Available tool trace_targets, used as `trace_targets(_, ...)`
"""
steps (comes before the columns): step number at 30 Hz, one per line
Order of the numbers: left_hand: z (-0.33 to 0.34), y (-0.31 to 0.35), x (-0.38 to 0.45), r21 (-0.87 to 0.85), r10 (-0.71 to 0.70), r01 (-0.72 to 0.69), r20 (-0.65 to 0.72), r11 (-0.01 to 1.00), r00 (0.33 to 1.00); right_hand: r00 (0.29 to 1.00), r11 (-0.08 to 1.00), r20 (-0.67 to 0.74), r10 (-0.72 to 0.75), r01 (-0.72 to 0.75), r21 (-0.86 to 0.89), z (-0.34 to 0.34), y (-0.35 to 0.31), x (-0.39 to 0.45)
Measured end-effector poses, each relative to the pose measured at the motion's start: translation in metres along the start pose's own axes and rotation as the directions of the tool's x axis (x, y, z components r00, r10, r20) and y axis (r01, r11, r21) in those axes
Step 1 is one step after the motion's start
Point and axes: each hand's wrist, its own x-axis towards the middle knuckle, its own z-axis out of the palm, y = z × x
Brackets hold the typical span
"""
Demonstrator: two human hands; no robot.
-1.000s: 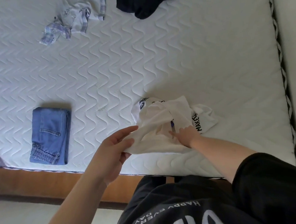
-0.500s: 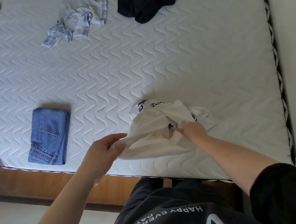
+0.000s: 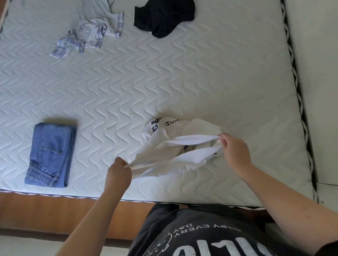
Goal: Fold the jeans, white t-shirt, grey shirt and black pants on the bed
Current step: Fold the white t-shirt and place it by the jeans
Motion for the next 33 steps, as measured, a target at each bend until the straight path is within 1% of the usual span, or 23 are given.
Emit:
trace_targets(2,0.003,0.002,-0.002,-0.095,-0.004,0.001,-0.028,0.996,1.000,0.999,0.993,-0.042,-0.011,0.016,0.118,-0.012,-0.004,-0.002)
trace_targets(4,0.005,0.007,-0.005,-0.173,0.035,-0.036,-0.012,0.984,0.999,0.998,0.972,-0.030,-0.057,0.062,0.225,-0.023,-0.009,-0.005)
trace_targets(6,0.006,0.015,-0.008,-0.265,0.069,-0.055,0.045,0.963,0.997,0.991,0.955,-0.026,-0.133,0.135,0.264,-0.032,-0.016,-0.010)
trace_targets(9,0.009,0.027,-0.012,-0.446,0.058,0.032,0.186,0.895,0.981,0.969,0.927,-0.037,-0.246,0.246,0.283,-0.041,-0.030,-0.017)
trace_targets(10,0.010,0.031,-0.014,-0.462,0.064,0.048,0.224,0.886,0.973,0.962,0.915,-0.033,-0.272,0.269,0.302,-0.043,-0.036,-0.020)
trace_targets(13,0.013,0.037,-0.016,-0.429,0.072,0.059,0.283,0.902,0.956,0.946,0.891,-0.006,-0.325,0.309,0.333,-0.046,-0.048,-0.029)
trace_targets(17,0.012,0.035,-0.013,-0.529,0.059,0.158,0.371,0.834,0.927,0.947,0.889,0.004,-0.322,0.300,0.347,-0.045,-0.059,-0.041)
trace_targets(18,0.012,0.033,-0.012,-0.510,0.041,0.159,0.358,0.845,0.933,0.948,0.891,0.015,-0.316,0.291,0.349,-0.044,-0.062,-0.044)
trace_targets(19,0.012,0.030,-0.009,-0.462,0.027,0.125,0.309,0.878,0.951,0.951,0.894,0.032,-0.307,0.277,0.354,-0.044,-0.065,-0.047)
trace_targets(21,0.015,0.022,-0.004,-0.319,0.017,0.051,0.207,0.946,0.978,0.957,0.901,0.070,-0.281,0.238,0.363,-0.040,-0.070,-0.052)
trace_targets(23,0.015,0.015,0.001,-0.141,0.034,-0.010,0.173,0.990,0.984,0.962,0.918,0.112,-0.250,0.199,0.345,-0.037,-0.074,-0.058)
trace_targets(24,0.013,0.013,0.003,-0.048,0.051,-0.044,0.152,0.998,0.987,0.963,0.927,0.125,-0.238,0.187,0.325,-0.035,-0.076,-0.061)
trace_targets(25,0.010,0.010,0.004,0.005,0.085,-0.086,0.108,0.996,0.991,0.963,0.935,0.131,-0.234,0.186,0.300,-0.033,-0.078,-0.066)
trace_targets(26,0.007,0.006,0.005,0.012,0.142,-0.143,0.065,0.990,0.988,0.963,0.941,0.133,-0.235,0.191,0.280,-0.030,-0.081,-0.071)
trace_targets(28,0.002,-0.004,0.010,-0.065,0.275,-0.273,0.012,0.960,0.961,0.963,0.950,0.141,-0.231,0.193,0.245,-0.026,-0.088,-0.082)
trace_targets(30,-0.004,-0.010,0.014,-0.109,0.335,-0.333,0.004,0.937,0.942,0.965,0.964,0.114,-0.237,0.219,0.152,-0.020,-0.095,-0.093)
trace_targets(32,-0.013,-0.011,0.018,-0.064,0.366,-0.365,0.015,0.929,0.930,0.963,0.964,0.035,-0.267,0.267,0.016,-0.014,-0.103,-0.103)
trace_targets(33,-0.018,-0.010,0.022,-0.040,0.389,-0.388,0.027,0.921,0.921,0.963,0.962,0.004,-0.269,0.269,-0.047,-0.012,-0.107,-0.105)
